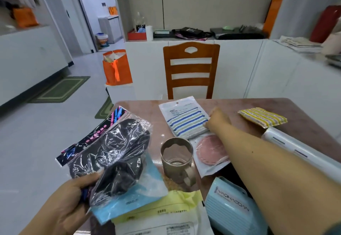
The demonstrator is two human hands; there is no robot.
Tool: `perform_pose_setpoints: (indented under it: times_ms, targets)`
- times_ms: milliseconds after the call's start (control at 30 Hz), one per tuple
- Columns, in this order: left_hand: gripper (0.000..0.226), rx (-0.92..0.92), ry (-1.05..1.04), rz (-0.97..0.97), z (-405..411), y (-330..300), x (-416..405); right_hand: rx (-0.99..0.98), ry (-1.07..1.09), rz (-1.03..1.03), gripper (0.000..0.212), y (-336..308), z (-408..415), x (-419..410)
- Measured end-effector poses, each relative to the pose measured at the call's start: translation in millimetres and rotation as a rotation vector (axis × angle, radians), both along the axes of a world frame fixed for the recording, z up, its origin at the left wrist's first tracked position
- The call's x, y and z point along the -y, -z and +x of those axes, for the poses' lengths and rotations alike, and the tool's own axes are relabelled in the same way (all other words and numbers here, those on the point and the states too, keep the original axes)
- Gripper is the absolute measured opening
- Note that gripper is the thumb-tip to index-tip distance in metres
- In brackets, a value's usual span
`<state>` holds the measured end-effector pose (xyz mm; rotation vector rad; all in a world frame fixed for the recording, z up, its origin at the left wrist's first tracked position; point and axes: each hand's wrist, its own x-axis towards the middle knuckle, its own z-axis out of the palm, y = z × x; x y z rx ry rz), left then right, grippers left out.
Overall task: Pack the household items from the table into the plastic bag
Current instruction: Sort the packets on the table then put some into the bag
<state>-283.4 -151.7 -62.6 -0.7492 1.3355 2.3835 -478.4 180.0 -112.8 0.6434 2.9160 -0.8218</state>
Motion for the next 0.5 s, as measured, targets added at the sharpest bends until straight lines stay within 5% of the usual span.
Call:
perform_pose_setpoints:
  times_ms: [167,367,500]
  targets:
    - [0.017,0.01,-0.098,0.019,1,-2,-6,-0.004,-0.018,-0.15,0.038,-31,9,-2]
    - [0.025,0.005,-0.105,0.046,11,5,-2,-0.087,-0.103,-0.128,0.025,-40,29,14]
    - [0.027,0.005,-0.087,0.055,12,14,3,-0.071,-0.271,-0.147,0.061,-20,26,46]
